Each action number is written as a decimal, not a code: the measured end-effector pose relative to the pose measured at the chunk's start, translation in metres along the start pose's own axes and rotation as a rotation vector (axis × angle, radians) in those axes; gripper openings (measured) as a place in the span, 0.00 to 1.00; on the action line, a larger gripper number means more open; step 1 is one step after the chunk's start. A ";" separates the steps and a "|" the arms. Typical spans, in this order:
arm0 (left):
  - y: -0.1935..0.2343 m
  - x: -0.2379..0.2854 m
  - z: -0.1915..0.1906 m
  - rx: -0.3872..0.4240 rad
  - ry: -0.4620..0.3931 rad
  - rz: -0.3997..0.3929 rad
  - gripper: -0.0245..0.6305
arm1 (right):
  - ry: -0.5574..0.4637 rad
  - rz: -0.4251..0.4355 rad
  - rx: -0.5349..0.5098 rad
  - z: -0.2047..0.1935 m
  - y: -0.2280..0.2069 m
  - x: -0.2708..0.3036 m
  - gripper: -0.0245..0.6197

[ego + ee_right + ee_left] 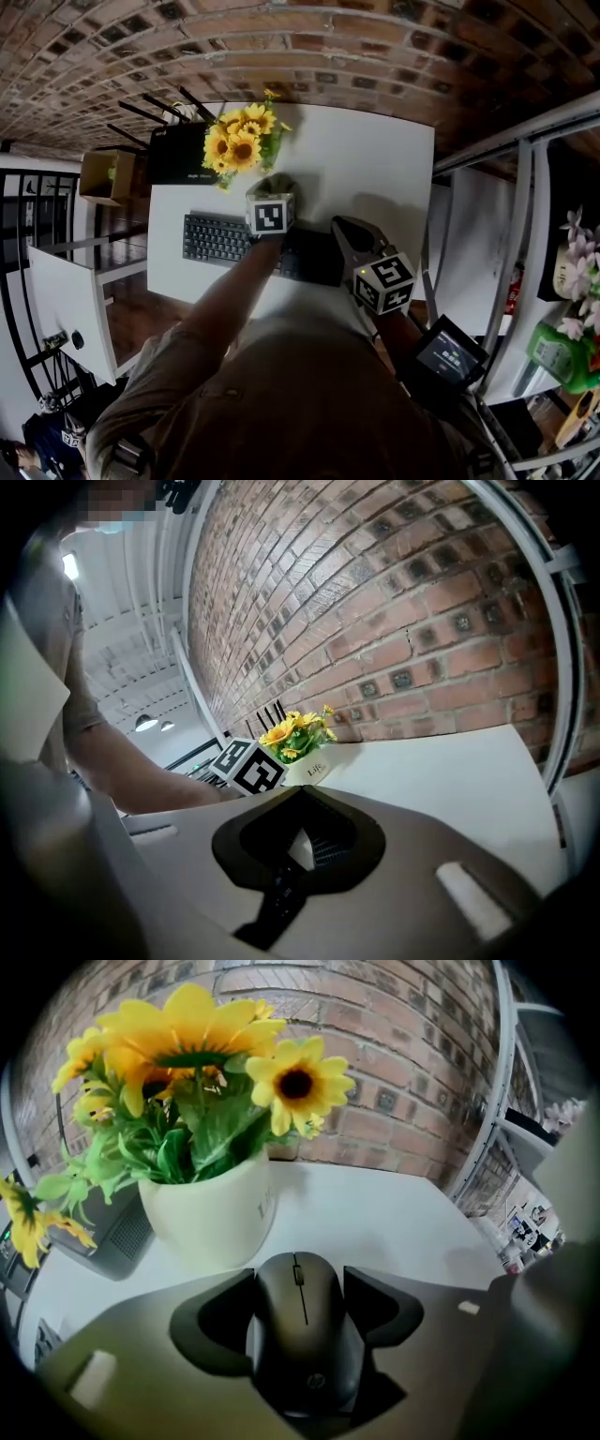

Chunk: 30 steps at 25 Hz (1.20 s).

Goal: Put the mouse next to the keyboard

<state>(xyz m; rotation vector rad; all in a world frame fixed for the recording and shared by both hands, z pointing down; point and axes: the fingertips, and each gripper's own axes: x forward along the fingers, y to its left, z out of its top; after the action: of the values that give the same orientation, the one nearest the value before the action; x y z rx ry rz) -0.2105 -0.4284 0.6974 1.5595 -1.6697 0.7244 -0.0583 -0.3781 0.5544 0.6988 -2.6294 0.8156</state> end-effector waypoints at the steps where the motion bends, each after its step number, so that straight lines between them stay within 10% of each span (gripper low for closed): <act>1: 0.000 0.000 0.000 0.001 0.002 0.000 0.48 | 0.000 0.001 0.003 0.000 0.000 0.000 0.05; 30: 0.000 -0.016 0.012 0.039 -0.075 -0.035 0.48 | -0.023 -0.011 -0.009 0.006 -0.003 -0.006 0.05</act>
<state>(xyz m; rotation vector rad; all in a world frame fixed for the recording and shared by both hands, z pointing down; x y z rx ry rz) -0.2119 -0.4286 0.6779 1.6578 -1.6866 0.6919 -0.0521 -0.3819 0.5483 0.7242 -2.6458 0.7972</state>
